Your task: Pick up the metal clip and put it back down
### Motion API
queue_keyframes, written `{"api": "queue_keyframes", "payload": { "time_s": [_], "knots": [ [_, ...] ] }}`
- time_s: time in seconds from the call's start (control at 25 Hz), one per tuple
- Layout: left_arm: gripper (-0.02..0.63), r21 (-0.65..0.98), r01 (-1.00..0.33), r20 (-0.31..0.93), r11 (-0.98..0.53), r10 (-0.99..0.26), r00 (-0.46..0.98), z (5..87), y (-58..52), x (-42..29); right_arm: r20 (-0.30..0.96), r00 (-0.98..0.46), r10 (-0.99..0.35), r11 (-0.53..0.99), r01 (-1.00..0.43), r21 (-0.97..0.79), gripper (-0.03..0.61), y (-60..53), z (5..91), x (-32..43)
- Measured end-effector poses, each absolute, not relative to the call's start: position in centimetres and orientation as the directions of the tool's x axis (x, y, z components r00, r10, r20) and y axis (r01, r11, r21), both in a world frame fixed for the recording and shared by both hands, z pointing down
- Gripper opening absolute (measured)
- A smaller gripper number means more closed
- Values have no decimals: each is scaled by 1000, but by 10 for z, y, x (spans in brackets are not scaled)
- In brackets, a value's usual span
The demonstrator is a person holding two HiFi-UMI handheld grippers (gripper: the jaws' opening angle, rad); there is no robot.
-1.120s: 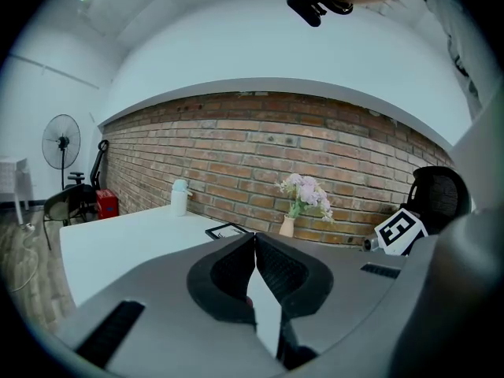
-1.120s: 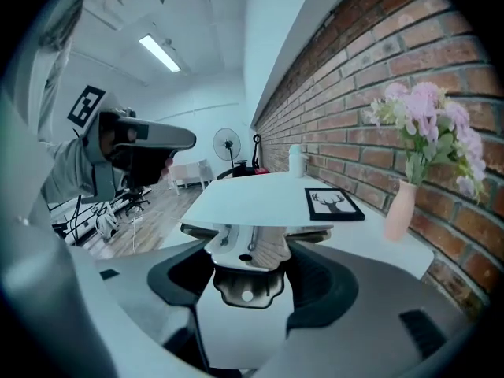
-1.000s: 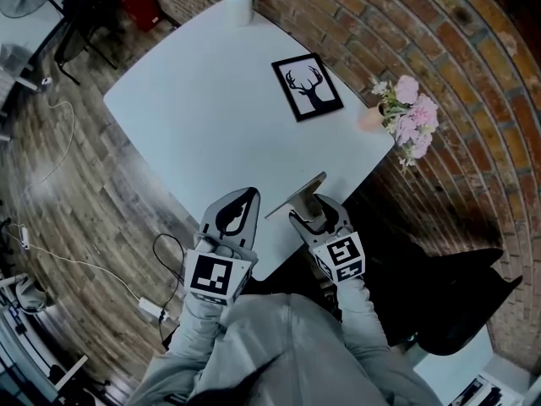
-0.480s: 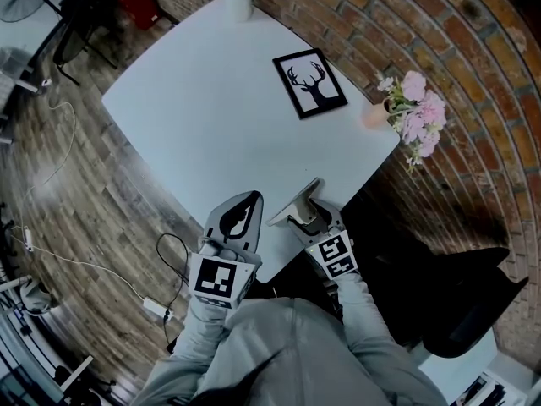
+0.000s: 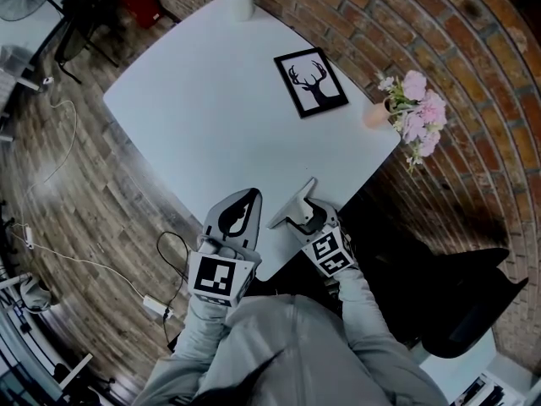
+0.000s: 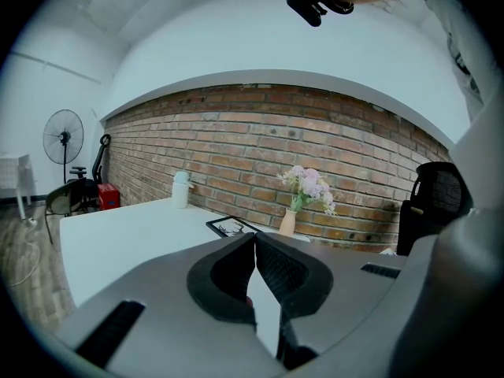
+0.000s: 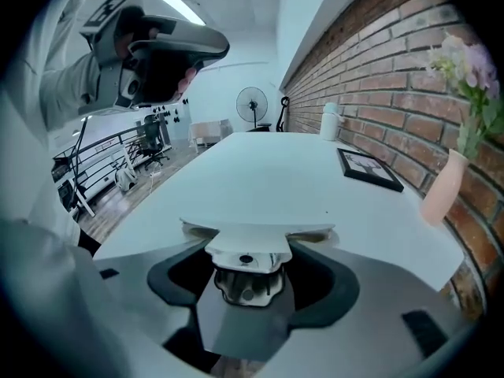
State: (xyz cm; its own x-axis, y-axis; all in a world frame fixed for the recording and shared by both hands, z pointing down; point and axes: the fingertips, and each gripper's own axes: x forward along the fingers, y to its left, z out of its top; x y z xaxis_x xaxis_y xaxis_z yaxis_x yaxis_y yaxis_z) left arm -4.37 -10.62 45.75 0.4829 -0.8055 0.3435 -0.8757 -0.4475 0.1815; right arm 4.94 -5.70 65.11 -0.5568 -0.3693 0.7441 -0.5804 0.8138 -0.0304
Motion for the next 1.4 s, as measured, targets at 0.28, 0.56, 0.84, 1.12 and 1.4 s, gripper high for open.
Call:
{"api": "queue_keyframes", "payload": {
  "time_s": [0.28, 0.56, 0.84, 1.12, 1.4],
  "knots": [
    [28, 176, -879, 337, -442, -812, 476, 454, -107, -43, 753, -564, -341, 810, -582, -69, 299, -56, 654, 50],
    [28, 171, -884, 325, -436, -822, 468, 446, -106, -47, 733, -585, -347, 796, -597, -101, 301, -56, 646, 51],
    [28, 156, -885, 301, -439, -832, 466, 433, -107, -48, 688, -609, -395, 773, -625, -110, 301, -62, 617, 56],
    [28, 133, -878, 257, -459, -840, 478, 411, -112, -44, 589, -637, -497, 724, -679, -123, 301, -80, 566, 67],
    [28, 113, -872, 211, -476, -846, 489, 386, -112, -39, 428, -655, -623, 667, -730, -148, 301, -103, 486, 83]
  ]
}}
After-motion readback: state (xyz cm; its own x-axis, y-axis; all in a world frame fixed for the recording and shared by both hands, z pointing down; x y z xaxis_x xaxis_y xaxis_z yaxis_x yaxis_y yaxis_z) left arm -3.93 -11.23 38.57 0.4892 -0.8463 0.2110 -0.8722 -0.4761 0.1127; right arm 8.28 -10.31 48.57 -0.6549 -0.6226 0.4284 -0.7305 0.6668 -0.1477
